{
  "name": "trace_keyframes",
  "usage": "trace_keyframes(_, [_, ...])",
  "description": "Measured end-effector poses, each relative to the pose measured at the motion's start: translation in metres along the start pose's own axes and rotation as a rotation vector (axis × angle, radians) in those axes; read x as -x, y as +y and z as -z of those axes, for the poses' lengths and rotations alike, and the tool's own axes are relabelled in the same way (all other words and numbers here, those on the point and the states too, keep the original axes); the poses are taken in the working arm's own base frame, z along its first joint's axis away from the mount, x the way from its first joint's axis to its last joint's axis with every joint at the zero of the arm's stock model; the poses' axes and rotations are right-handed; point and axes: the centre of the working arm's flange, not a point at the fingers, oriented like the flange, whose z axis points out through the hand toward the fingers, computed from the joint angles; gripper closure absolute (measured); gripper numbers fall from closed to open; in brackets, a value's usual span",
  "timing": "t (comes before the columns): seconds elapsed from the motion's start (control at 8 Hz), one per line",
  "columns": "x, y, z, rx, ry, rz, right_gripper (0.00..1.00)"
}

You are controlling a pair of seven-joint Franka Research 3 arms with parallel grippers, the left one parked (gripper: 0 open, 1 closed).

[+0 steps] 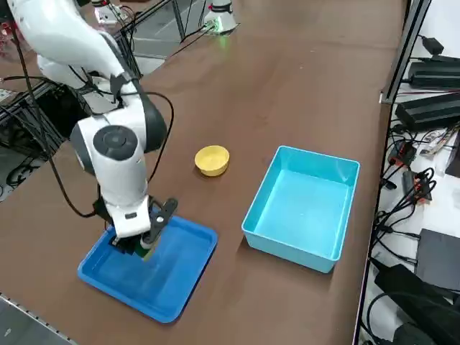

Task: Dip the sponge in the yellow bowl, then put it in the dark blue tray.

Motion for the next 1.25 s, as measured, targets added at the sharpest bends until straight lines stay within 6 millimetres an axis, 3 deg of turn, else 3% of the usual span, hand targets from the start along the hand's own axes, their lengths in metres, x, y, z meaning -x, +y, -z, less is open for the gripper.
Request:
trace_keyframes(0.5, [-0.020, -0.006, -0.059, 0.012, 0.046, 0.024, 0.46])
trace_keyframes(0.62, [-0.022, -0.006, -0.068, 0.011, 0.048, 0.025, 0.40])
trace_keyframes(0.75, [-0.022, -0.005, -0.067, 0.014, 0.051, 0.023, 0.34])
trace_keyframes(1.0, [-0.025, -0.004, -0.060, 0.019, 0.060, 0.025, 0.01])
trace_keyframes(1.12, [-0.027, -0.004, -0.045, 0.020, 0.064, 0.024, 0.00])
trace_keyframes(1.25, [-0.028, -0.005, -0.012, 0.008, 0.078, 0.012, 0.00])
